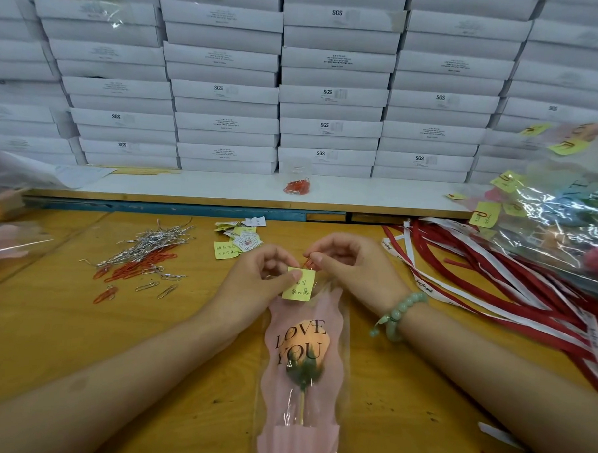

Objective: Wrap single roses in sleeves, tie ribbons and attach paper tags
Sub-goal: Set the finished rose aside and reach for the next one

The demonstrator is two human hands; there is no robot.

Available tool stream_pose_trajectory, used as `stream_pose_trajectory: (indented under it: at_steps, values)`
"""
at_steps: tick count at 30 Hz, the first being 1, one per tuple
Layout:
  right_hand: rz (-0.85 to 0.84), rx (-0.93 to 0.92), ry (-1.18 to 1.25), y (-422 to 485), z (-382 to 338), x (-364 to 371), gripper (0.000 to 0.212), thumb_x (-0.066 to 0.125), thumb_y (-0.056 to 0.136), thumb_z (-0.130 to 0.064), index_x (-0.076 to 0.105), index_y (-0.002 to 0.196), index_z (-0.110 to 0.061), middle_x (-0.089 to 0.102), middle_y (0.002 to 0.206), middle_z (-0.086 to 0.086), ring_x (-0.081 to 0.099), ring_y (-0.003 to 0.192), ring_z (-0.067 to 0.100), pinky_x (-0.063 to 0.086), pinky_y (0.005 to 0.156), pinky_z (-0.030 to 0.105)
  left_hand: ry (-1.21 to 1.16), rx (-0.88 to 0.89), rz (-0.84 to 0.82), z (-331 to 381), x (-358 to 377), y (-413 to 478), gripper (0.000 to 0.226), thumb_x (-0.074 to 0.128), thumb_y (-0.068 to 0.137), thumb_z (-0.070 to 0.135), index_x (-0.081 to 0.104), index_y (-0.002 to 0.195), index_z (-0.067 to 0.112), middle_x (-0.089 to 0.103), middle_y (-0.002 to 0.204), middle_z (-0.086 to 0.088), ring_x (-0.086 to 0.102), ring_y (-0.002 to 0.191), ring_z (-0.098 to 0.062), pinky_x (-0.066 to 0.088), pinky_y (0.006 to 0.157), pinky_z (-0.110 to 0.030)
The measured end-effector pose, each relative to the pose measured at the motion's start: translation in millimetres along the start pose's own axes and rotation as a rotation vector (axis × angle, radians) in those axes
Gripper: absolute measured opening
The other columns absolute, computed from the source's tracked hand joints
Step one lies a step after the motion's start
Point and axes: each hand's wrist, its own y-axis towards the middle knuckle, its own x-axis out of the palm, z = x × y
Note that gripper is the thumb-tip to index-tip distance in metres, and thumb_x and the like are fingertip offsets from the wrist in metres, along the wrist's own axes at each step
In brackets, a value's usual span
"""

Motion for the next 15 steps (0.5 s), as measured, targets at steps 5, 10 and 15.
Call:
stream_pose_trajectory:
  at_steps: [5,10,15]
  values:
    - [0.015,-0.017,0.009,0.5,-0.6,-0.8,0.011,0.064,0.089,-0.01,0.072,0.091,-0.016,0.073,0.083,-0.003,0.069,0.081,0.007,0.055,0.077,0.019,0.0,0.004,-0.004,-1.4,-0.1,0.1,0.005,0.07,0.086,0.007,0.067,0.091,0.008,0.059,0.065,0.008,0.057,0.062,-0.002,0.046,0.058,-0.013]
    - [-0.025,-0.017,-0.044,0.1,-0.9,-0.7,0.012,0.064,0.088,-0.011,0.073,0.091,-0.019,0.073,0.085,-0.005,0.068,0.082,0.005,0.055,0.076,0.019,-0.02,0.0,-0.004,-1.2,0.2,0.6,0.007,0.07,0.086,0.006,0.067,0.092,0.007,0.06,0.065,0.008,0.058,0.063,-0.002,0.047,0.059,-0.014]
    - [-0.035,-0.029,-0.067,-0.2,-0.8,-1.1,0.01,0.066,0.087,-0.014,0.074,0.091,-0.019,0.073,0.083,-0.005,0.068,0.079,0.005,0.055,0.073,0.018,-0.022,-0.002,0.006,-2.3,-0.2,0.3,0.006,0.07,0.085,0.006,0.068,0.091,0.008,0.059,0.072,0.0,0.057,0.066,-0.005,0.048,0.06,-0.014]
